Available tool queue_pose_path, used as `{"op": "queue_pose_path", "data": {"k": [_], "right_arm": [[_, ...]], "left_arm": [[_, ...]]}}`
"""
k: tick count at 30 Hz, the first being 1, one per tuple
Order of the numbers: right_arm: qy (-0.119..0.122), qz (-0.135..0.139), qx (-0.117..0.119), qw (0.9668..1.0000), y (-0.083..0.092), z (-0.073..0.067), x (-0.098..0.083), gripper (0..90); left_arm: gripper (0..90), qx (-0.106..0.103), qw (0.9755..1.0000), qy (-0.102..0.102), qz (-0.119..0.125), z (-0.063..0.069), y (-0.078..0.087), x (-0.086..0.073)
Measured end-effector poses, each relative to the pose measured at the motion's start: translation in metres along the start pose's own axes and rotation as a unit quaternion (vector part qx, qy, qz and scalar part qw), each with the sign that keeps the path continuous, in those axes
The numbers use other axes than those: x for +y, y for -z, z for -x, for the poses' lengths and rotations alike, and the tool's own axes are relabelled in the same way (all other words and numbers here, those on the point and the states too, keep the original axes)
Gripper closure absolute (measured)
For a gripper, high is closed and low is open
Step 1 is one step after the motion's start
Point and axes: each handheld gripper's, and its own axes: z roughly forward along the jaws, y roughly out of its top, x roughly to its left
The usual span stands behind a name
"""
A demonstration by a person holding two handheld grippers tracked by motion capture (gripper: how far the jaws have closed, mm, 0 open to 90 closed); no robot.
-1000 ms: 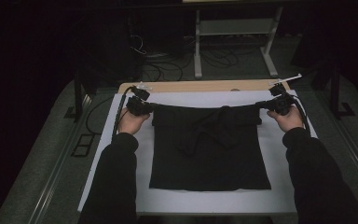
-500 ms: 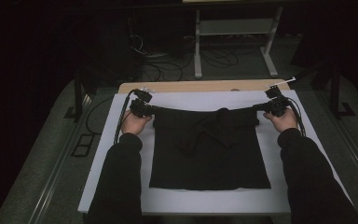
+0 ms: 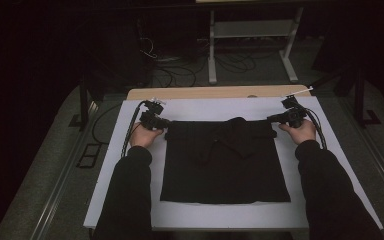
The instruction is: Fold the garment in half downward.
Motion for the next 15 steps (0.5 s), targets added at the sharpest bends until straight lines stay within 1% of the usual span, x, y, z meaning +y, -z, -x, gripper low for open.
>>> {"op": "queue_pose_path", "data": {"k": [1,3,4,5,7,8,10,11,12,13,15], "right_arm": [[0.001,0.004,0.002,1.0000,0.000,0.000,-0.001,63.0],[0.002,0.011,0.002,0.9999,0.002,-0.001,-0.002,58.1],[0.002,0.013,0.004,0.9999,0.003,-0.001,-0.002,53.8],[0.000,0.015,0.003,0.9999,0.005,-0.001,-0.002,48.8],[0.000,0.020,0.010,0.9997,0.008,-0.001,-0.002,41.2],[0.001,0.022,0.012,0.9997,0.010,-0.002,-0.001,37.1],[0.005,0.029,0.016,0.9994,0.014,-0.003,-0.001,33.3],[0.008,0.036,0.020,0.9991,0.017,-0.004,-0.001,30.6],[0.009,0.043,0.024,0.9987,0.020,-0.005,0.000,27.1],[0.010,0.049,0.025,0.9984,0.023,-0.006,0.000,23.0],[0.010,0.055,0.028,0.9980,0.028,-0.008,0.000,13.1]], "left_arm": [[66.8,0.005,1.0000,0.005,0.003,0.000,0.001,-0.001],[57.2,0.018,0.9998,0.008,0.005,0.000,0.003,-0.002],[52.8,0.022,0.9997,0.010,0.008,0.000,0.005,-0.003],[49.3,0.020,0.9996,0.014,0.014,0.000,0.007,-0.003],[43.4,0.014,0.9992,0.025,0.028,0.000,0.011,-0.003],[39.3,0.007,0.9991,0.028,0.031,0.000,0.013,-0.003],[32.9,-0.001,0.9988,0.029,0.040,0.000,0.017,-0.002],[30.4,-0.005,0.9984,0.033,0.045,0.000,0.019,-0.001],[29.4,-0.014,0.9980,0.036,0.050,0.000,0.021,-0.001],[29.4,-0.022,0.9977,0.037,0.053,0.001,0.022,-0.001],[25.6,-0.025,0.9977,0.031,0.055,0.003,0.025,0.000]]}}
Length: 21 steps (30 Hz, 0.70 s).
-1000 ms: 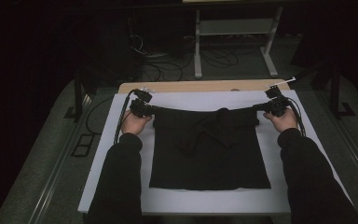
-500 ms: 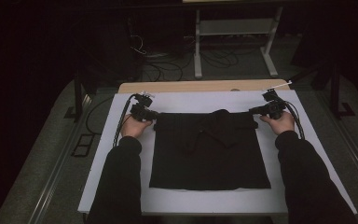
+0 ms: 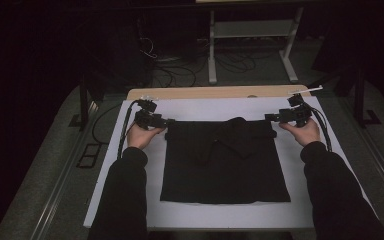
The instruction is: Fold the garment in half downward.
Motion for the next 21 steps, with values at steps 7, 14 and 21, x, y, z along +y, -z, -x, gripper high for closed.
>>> {"op": "queue_pose_path", "data": {"k": [7,14,21], "right_arm": [[0.010,-0.001,-0.002,0.9999,0.011,-0.010,-0.001,0.0],[0.017,0.005,0.017,0.9997,0.020,-0.018,-0.004,0.0],[0.032,0.007,0.033,0.9989,0.025,-0.029,-0.008,0.0]], "left_arm": [[3.4,-0.011,0.9999,-0.004,-0.001,0.010,0.007,0.003],[0.0,-0.019,0.9996,-0.020,0.010,0.020,0.017,0.002],[0.0,-0.031,0.9986,-0.032,0.030,0.029,0.026,-0.002]]}}
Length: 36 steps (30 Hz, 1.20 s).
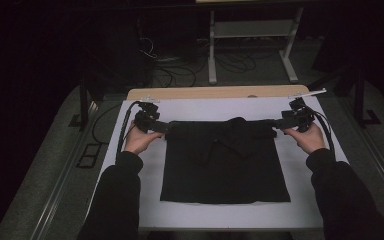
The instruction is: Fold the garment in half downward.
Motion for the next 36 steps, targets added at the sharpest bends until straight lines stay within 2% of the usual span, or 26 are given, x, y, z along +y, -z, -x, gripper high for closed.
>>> {"op": "queue_pose_path", "data": {"k": [7,15,19,27,31,36], "right_arm": [[0.017,0.003,0.017,0.9997,0.004,-0.015,-0.004,0.0],[0.033,-0.002,0.036,0.9988,0.004,-0.030,-0.009,0.0],[0.039,-0.006,0.044,0.9983,0.001,-0.037,-0.012,0.0],[0.047,-0.014,0.056,0.9972,-0.007,-0.044,-0.017,0.0],[0.051,-0.019,0.059,0.9968,-0.011,-0.047,-0.019,0.0],[0.054,-0.023,0.066,0.9961,-0.015,-0.051,-0.019,0.0]], "left_arm": [[0.0,-0.013,0.9998,-0.008,0.013,0.009,0.005,-0.006],[0.0,-0.031,0.9991,-0.024,0.017,0.022,0.006,-0.013],[0.0,-0.039,0.9987,-0.031,0.010,0.026,0.005,-0.017],[0.0,-0.055,0.9979,-0.033,0.010,0.033,0.003,-0.025],[0.0,-0.068,0.9968,-0.041,0.000,0.037,0.001,-0.028],[0.0,-0.077,0.9962,-0.041,0.003,0.042,-0.002,-0.032]]}}
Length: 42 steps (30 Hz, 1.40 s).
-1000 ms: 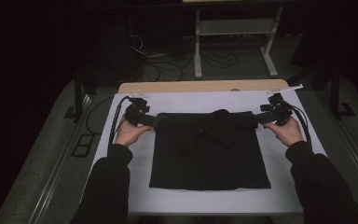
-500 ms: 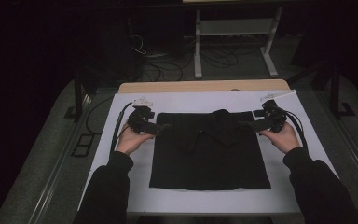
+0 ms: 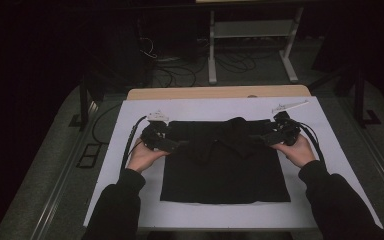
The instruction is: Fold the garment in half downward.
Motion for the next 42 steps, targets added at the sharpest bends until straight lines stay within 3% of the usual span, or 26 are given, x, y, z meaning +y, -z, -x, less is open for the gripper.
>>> {"op": "queue_pose_path", "data": {"k": [20,33,42], "right_arm": [[0.004,-0.013,0.017,0.9998,-0.018,-0.006,-0.001,2.7],[0.009,-0.024,0.023,0.9994,-0.034,-0.007,-0.001,15.0],[0.012,-0.039,0.023,0.9989,-0.045,-0.007,-0.004,29.0]], "left_arm": [[0.5,-0.036,0.9992,-0.016,-0.003,0.017,-0.017,-0.011],[15.6,-0.078,0.9962,-0.031,-0.021,0.025,-0.022,-0.013],[30.1,-0.100,0.9936,-0.042,-0.032,0.026,-0.026,-0.015]]}}
